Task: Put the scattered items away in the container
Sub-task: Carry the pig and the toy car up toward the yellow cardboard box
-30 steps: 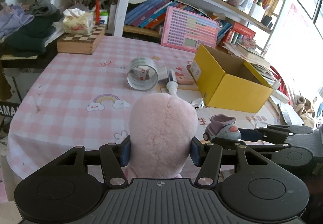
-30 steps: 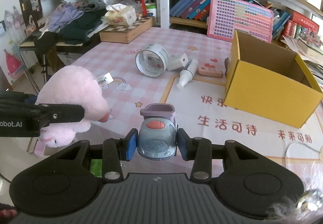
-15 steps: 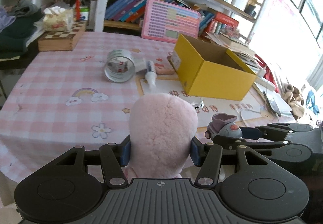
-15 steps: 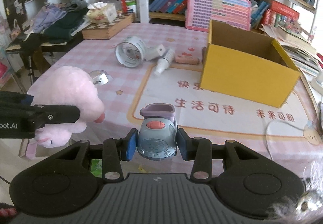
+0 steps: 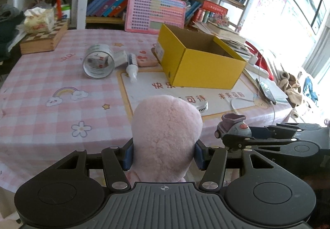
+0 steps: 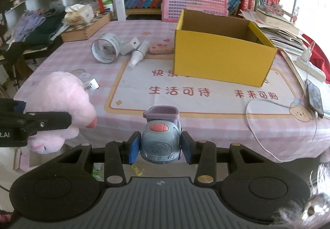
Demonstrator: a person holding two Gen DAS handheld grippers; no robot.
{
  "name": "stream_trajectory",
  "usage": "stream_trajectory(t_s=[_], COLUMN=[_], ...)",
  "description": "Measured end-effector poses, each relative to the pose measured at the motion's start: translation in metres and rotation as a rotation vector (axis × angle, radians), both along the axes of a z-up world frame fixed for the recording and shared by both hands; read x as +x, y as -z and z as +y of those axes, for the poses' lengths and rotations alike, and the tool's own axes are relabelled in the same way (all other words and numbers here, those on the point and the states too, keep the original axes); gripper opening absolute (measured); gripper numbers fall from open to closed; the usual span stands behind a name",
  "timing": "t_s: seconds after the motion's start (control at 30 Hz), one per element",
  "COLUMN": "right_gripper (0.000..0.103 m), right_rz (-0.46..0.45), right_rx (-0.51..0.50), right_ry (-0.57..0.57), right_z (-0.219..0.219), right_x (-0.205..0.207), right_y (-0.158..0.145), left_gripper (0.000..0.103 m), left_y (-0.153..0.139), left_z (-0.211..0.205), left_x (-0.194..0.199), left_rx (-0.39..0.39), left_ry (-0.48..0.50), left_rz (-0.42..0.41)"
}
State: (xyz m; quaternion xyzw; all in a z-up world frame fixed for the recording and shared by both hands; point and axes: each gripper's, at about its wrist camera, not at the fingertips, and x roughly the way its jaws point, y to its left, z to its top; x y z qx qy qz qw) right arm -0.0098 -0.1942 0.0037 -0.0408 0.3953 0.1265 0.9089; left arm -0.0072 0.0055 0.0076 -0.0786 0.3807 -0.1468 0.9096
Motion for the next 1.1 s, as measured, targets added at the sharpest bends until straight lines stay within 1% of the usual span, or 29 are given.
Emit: stream_trajectory(t_s=[0.47, 0.97, 1.1], right_gripper=[0.040, 0.040, 0.040], right_rz=[-0.003, 0.003, -0.003], right_rx=[-0.009, -0.023, -0.022], right_ry=[0.094, 0.152, 0.172], right_z=[-0.032, -0.048, -0.053], right_x=[-0.008, -0.014, -0.012], right_y=[-0.003, -0.002, -0.005], left_gripper=[0.055, 0.055, 0.055], left_y=[-0.002, -0.001, -0.006], left_z=[-0.036, -0.058, -0.063], left_x=[0.007, 0.016, 0.019], left_rx=[0.030, 0.029, 0.039], left_ry=[0.136, 0.227, 0.250], left_rz=[-0.011, -0.002, -0.030])
